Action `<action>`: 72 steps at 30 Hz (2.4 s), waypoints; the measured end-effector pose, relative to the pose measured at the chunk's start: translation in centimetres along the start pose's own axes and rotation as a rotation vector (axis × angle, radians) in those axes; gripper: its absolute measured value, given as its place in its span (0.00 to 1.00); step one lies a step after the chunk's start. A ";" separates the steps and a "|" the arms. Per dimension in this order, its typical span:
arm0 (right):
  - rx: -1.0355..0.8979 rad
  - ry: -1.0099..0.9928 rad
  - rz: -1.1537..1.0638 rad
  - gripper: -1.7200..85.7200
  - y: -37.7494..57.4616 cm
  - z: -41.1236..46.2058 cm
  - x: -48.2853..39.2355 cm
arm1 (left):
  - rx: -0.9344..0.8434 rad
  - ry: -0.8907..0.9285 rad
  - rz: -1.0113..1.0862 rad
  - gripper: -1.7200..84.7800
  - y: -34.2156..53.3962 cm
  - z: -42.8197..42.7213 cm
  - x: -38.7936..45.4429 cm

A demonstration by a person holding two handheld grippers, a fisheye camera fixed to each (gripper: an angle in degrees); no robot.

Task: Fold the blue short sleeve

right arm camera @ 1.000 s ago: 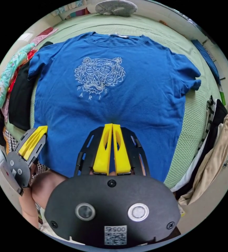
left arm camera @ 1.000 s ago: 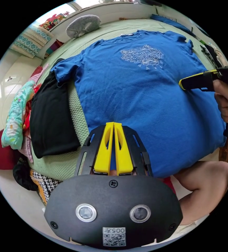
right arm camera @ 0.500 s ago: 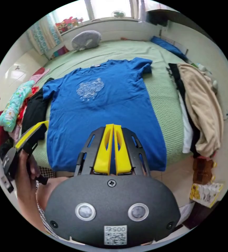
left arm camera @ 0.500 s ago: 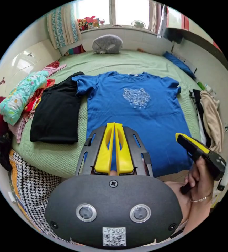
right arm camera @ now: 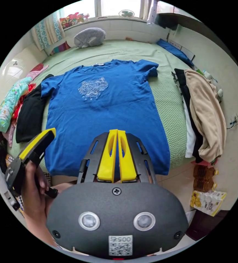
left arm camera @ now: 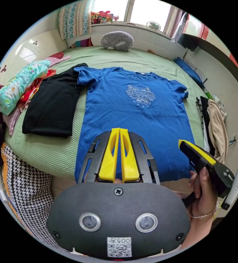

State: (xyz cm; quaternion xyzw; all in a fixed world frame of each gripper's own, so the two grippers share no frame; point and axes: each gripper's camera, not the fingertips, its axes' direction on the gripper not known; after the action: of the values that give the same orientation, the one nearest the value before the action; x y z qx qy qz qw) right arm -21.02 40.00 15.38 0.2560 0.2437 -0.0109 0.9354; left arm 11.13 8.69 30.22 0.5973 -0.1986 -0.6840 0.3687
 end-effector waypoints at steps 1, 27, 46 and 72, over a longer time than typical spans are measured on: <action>0.003 0.023 -0.010 0.01 0.3 0.0 -0.5 | 0.007 0.008 0.014 0.02 0.3 -0.3 0.1; -0.051 -0.041 -0.047 0.01 2.8 0.5 -2.5 | -0.014 0.050 0.070 0.02 2.6 -1.6 -0.1; -0.056 -0.013 -0.118 0.01 3.5 0.7 -4.3 | -0.010 0.050 0.098 0.02 3.3 -1.9 0.6; -0.068 -0.030 -0.107 0.01 3.2 1.1 -4.4 | -0.020 0.058 0.124 0.02 3.2 -1.6 0.9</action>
State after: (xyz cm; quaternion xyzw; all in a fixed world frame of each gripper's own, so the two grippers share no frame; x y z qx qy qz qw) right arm -23.95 41.78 19.76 0.2102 0.2431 -0.0565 0.9453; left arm 13.47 6.25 31.59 0.5994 -0.2176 -0.6444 0.4220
